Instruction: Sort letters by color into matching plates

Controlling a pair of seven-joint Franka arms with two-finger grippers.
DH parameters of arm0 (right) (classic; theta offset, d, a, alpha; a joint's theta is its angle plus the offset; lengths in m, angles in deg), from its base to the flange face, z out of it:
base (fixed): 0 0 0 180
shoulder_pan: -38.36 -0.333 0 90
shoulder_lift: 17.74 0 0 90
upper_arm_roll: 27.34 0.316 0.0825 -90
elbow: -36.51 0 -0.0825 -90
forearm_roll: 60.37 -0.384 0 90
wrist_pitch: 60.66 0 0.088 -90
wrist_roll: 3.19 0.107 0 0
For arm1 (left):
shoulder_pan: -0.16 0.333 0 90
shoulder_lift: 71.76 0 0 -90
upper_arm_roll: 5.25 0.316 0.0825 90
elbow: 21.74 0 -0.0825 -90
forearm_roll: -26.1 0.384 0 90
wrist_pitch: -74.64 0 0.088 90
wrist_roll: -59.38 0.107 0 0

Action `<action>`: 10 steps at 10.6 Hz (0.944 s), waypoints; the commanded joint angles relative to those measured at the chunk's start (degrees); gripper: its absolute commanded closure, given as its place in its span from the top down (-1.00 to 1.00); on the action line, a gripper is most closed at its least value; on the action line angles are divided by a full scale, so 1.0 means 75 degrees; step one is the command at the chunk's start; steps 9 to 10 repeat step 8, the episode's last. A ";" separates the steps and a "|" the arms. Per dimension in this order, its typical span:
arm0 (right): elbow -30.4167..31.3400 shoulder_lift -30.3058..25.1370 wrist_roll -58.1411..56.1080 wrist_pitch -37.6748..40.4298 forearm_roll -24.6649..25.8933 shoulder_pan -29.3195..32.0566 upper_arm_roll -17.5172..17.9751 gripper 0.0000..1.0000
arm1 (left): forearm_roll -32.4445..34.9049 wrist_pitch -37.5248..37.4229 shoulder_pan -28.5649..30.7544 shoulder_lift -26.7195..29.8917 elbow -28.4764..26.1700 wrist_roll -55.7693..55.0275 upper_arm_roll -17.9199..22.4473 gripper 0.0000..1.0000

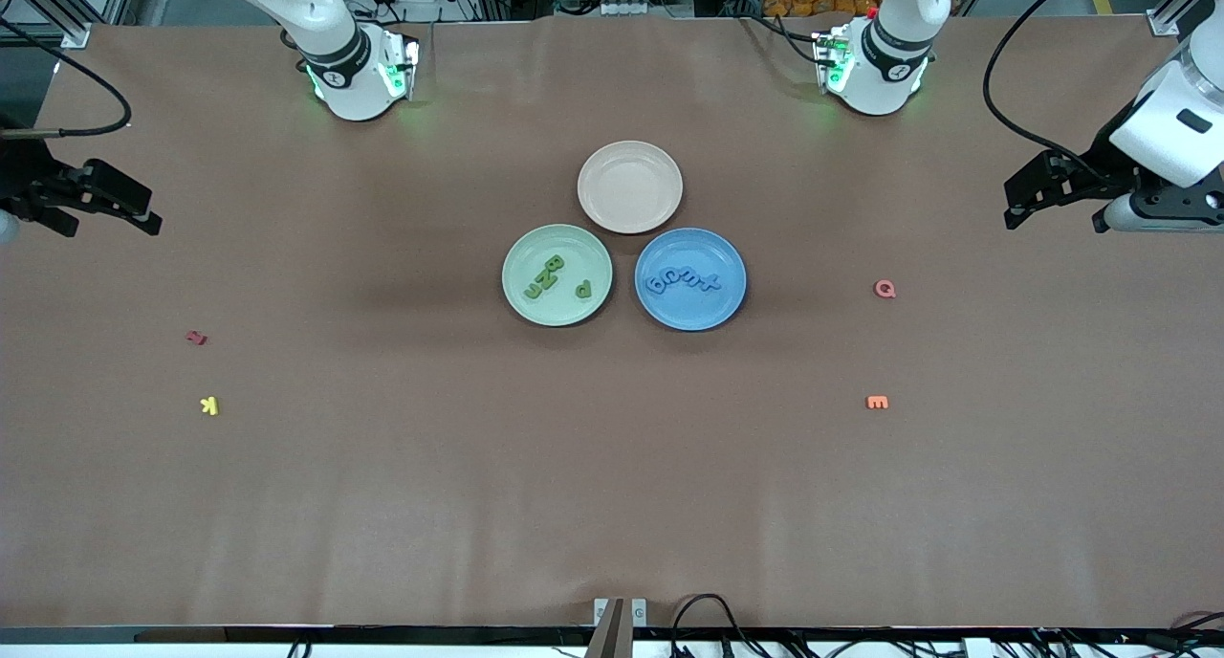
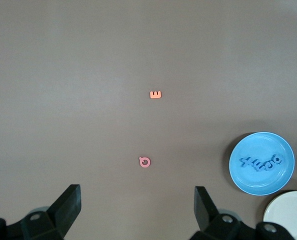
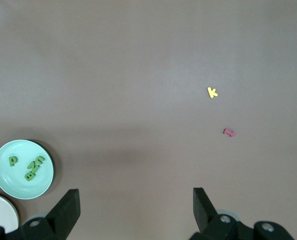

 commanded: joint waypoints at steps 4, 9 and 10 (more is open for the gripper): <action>-0.0251 0.0123 0.0087 0.0157 0.0124 0.0436 0.0499 1.00 | -0.0187 -0.0033 0.0032 0.0065 -0.0035 0.0016 -0.0009 1.00; -0.0251 0.0123 0.0087 0.0145 0.0124 0.0447 0.0499 1.00 | -0.0187 -0.0021 0.0032 0.0054 -0.0035 0.0016 -0.0009 1.00; -0.0251 0.0123 0.0087 0.0145 0.0124 0.0447 0.0499 1.00 | -0.0187 -0.0021 0.0032 0.0054 -0.0035 0.0016 -0.0009 1.00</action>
